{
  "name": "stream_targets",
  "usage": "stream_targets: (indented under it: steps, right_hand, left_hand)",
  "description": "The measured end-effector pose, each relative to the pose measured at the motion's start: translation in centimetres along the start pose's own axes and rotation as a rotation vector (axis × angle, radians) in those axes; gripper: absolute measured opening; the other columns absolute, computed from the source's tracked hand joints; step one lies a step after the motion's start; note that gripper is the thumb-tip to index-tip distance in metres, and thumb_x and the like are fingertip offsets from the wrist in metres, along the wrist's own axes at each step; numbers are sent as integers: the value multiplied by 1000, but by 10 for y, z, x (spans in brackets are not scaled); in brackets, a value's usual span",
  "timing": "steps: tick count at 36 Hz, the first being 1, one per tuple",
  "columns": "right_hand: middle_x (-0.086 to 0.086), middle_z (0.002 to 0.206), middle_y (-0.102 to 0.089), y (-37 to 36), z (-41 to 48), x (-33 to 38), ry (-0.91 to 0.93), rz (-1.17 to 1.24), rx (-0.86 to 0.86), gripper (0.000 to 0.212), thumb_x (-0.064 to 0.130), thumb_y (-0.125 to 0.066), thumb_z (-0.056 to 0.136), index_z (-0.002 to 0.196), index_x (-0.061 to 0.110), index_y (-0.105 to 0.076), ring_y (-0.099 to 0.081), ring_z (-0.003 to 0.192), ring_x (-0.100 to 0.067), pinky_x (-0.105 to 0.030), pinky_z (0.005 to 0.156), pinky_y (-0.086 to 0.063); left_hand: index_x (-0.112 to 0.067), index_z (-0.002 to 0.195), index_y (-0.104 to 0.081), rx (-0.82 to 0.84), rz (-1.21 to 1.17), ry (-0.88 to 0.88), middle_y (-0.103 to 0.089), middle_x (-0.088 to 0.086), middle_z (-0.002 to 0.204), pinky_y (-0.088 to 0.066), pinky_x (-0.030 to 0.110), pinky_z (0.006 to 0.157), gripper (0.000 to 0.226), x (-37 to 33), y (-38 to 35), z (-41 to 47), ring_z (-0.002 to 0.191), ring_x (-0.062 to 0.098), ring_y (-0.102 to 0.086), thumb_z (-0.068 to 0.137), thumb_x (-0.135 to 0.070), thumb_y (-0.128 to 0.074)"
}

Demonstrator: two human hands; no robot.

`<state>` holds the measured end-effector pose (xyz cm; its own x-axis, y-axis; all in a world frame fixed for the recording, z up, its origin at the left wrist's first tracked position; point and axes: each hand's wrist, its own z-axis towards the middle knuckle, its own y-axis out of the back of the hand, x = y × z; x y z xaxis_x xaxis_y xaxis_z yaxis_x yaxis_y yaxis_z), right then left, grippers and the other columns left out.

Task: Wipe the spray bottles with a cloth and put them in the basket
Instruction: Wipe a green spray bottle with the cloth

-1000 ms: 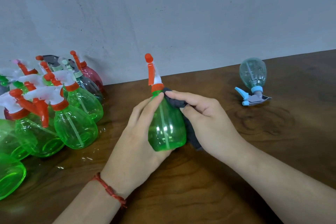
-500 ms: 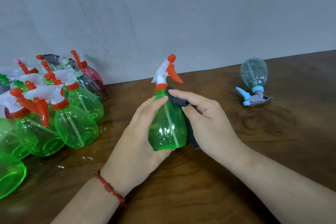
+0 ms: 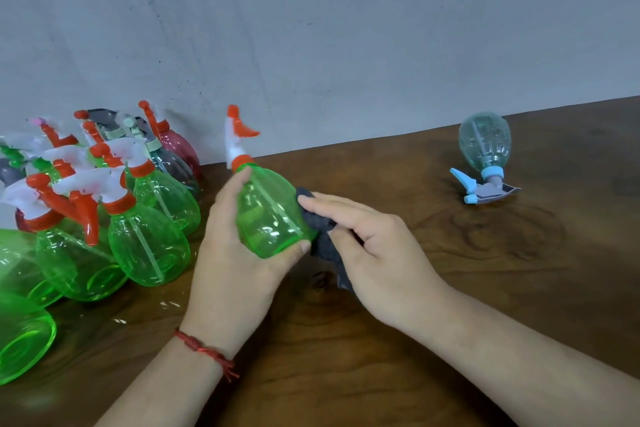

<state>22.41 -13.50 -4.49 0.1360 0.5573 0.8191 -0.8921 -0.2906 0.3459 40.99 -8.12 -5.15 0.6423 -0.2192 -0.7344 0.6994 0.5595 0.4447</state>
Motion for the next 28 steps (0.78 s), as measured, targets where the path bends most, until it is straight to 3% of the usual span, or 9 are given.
stream_targets:
  steps: [1, 5, 8, 11, 14, 17, 21, 24, 28]
  right_hand:
    - [24, 145, -60, 1, 1, -1, -13, 17, -12, 49, -1, -49, 106, 138, 30, -69, -50, 135, 13, -14, 115, -39]
    - [29, 134, -66, 8, 8, -2, -100, 88, -61, 50, -1, -45, 107, 134, 31, -73, -62, 123, 6, -24, 105, -53]
    - [20, 117, -76, 15, 13, -2, -189, 171, -62, 49, 0, -42, 108, 129, 30, -74, -69, 100, 8, -11, 84, -53]
    - [10, 115, -78, 19, 18, -2, -301, 349, -50, 49, -2, -41, 107, 125, 25, -76, -74, 105, -6, -25, 91, -57]
    - [2, 115, -79, 20, 20, -2, -383, 477, -47, 47, 0, -40, 108, 124, 25, -76, -75, 107, -23, -39, 89, -62]
    - [7, 114, -79, 19, 18, 0, -375, 451, -53, 47, 2, -40, 109, 123, 28, -77, -76, 96, -15, -27, 69, -60]
    - [13, 111, -79, 19, 16, -1, -283, 320, -94, 48, 0, -41, 108, 124, 29, -76, -71, 78, 3, -12, 61, -51]
    - [17, 114, -77, 16, 14, -1, -206, 234, -88, 50, -1, -42, 107, 128, 31, -75, -68, 83, 13, -5, 69, -50]
    - [21, 139, -66, 8, 8, -1, -105, 175, -58, 51, -6, -45, 105, 129, 27, -76, -56, 131, 9, -21, 114, -45]
  left_hand:
    - [-33, 158, -41, 39, 44, -47, -52, -12, 152, -45, 27, 117, 108, 0, -1, -1, 140, 5, -53, 69, -20, -100]
    - [-27, 160, -43, 208, 122, -186, -45, -8, 155, -33, 11, 118, 108, -7, -12, -10, 145, -1, -43, 68, -18, -100]
    - [-29, 161, -41, 254, 126, -216, -42, -11, 156, -32, 12, 120, 110, -10, -16, -13, 148, -1, -41, 68, -23, -101]
    - [-38, 162, -35, 254, -9, -166, -42, -18, 158, -40, 22, 119, 116, -10, -14, -13, 148, 10, -46, 68, -25, -102]
    - [-44, 157, -41, 270, -239, -58, -50, -8, 157, -53, 44, 112, 110, -10, -14, -13, 141, 24, -58, 70, -15, -101]
    - [-41, 154, -46, 302, -338, 15, -59, -13, 148, -55, 42, 109, 105, -13, -16, -14, 134, 18, -63, 70, -3, -98]
    - [-44, 153, -46, 320, -265, -2, -58, -12, 150, -52, 48, 112, 106, -8, -18, -13, 136, 21, -62, 71, 0, -98]
    - [-42, 156, -45, 294, -71, -109, -51, -13, 155, -50, 43, 115, 105, -6, -17, -11, 141, 18, -57, 71, -10, -99]
    - [-34, 156, -46, 196, 28, -146, -52, -17, 153, -46, 30, 116, 102, -8, -16, -11, 142, 8, -53, 72, -13, -98]
